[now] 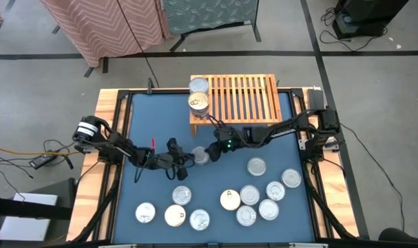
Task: Stack canned seafood by type on shelf
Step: Stack the green tuna can on top of the other green tuna cans on the shelf
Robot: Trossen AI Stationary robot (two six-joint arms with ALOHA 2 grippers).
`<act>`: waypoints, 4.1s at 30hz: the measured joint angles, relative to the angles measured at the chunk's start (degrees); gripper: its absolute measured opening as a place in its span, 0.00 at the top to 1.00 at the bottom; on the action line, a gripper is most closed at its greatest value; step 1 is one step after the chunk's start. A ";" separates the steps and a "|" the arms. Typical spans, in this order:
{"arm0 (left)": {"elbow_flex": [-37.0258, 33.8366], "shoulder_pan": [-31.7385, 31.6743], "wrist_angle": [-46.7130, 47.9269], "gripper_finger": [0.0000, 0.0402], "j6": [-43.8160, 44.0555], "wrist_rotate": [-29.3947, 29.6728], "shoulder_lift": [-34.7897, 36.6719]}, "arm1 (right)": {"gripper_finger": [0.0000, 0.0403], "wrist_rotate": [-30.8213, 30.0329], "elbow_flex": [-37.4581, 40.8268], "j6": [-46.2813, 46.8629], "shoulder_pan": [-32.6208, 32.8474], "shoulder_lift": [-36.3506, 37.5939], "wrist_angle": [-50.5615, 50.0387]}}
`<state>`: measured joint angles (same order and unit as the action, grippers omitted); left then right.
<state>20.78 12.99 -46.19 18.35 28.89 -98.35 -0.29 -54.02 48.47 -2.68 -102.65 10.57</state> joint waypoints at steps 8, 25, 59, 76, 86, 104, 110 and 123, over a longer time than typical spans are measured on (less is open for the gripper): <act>0.25 -0.19 0.15 1.00 1.38 0.44 -1.36 | 0.28 -4.17 0.02 8.05 2.22 -1.20 -2.42; 0.19 -0.19 -1.47 1.00 1.51 1.06 -2.71 | 0.23 2.44 0.00 18.39 2.56 -10.37 12.29; -5.77 -5.28 -2.17 0.98 8.93 -1.24 20.08 | 0.70 3.75 -0.23 13.22 2.51 2.49 1.66; -9.01 -7.31 -9.03 0.98 10.62 -1.29 23.41 | 0.70 -18.85 -30.35 -37.14 -2.92 13.94 -40.11; -7.05 -14.48 -14.04 0.98 14.50 -0.25 23.41 | 0.70 -37.58 -35.58 -78.90 -10.50 12.93 -36.29; -6.55 -19.66 -18.80 0.98 12.28 1.09 23.45 | 0.70 -28.70 -35.41 -118.18 -15.39 0.13 -12.56; -6.57 -21.33 -18.75 0.98 12.24 1.02 23.45 | 0.70 -26.77 -35.41 -119.85 -15.28 0.43 -14.26; -6.57 -22.46 -18.71 0.98 15.19 0.85 23.45 | 0.70 -7.16 -38.21 -60.08 -27.14 17.71 -33.52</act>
<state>14.22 -9.47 -64.90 33.54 29.74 -74.89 -7.45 -92.23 -11.61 -29.82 -84.94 -22.96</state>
